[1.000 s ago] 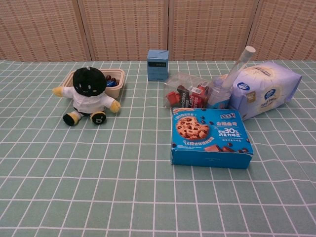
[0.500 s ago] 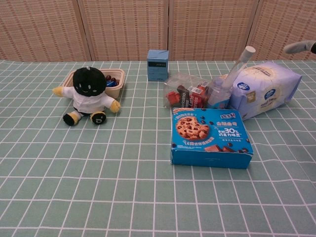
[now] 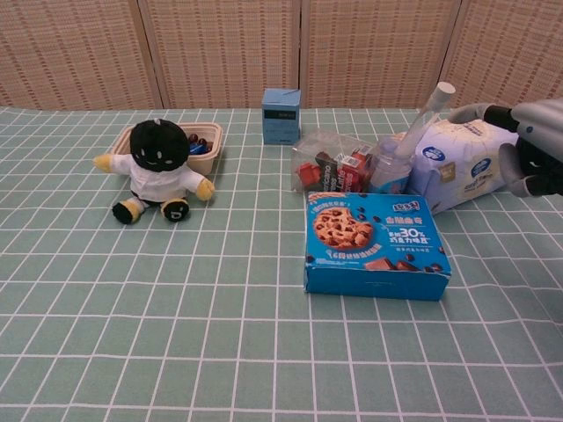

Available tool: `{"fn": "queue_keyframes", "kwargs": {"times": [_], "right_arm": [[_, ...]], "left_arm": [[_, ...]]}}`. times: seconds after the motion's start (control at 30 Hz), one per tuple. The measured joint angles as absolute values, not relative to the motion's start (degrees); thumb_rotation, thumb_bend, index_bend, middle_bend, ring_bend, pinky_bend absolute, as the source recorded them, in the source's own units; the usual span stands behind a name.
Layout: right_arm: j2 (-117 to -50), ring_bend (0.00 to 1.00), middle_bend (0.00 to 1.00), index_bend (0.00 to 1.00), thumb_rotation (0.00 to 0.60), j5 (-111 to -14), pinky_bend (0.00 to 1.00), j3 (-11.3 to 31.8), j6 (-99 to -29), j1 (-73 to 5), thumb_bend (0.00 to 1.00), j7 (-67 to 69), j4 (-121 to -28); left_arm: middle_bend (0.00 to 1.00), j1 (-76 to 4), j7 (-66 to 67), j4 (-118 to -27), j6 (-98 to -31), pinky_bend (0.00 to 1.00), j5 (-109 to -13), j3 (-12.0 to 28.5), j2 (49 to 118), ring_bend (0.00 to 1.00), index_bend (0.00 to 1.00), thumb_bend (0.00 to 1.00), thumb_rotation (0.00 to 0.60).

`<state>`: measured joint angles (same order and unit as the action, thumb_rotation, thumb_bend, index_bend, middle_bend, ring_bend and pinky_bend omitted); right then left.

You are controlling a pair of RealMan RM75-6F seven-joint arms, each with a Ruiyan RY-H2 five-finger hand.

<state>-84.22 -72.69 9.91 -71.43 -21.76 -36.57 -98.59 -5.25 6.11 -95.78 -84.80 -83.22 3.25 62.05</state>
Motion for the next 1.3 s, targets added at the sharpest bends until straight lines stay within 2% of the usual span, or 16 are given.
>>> {"fn": "queue_keyframes", "kwargs": {"times": [1.3], "right_arm": [[-88.19, 1.00, 0.99, 0.10, 0.600, -70.34, 1.00, 9.85, -71.18, -28.05, 0.82, -41.04, -99.45]], "left_arm": [[0.52, -4.63, 4.97, -96.41, -85.81, 0.51, -81.91, 4.22, 60.71, 0.44, 0.52, 0.34, 0.600]]}}
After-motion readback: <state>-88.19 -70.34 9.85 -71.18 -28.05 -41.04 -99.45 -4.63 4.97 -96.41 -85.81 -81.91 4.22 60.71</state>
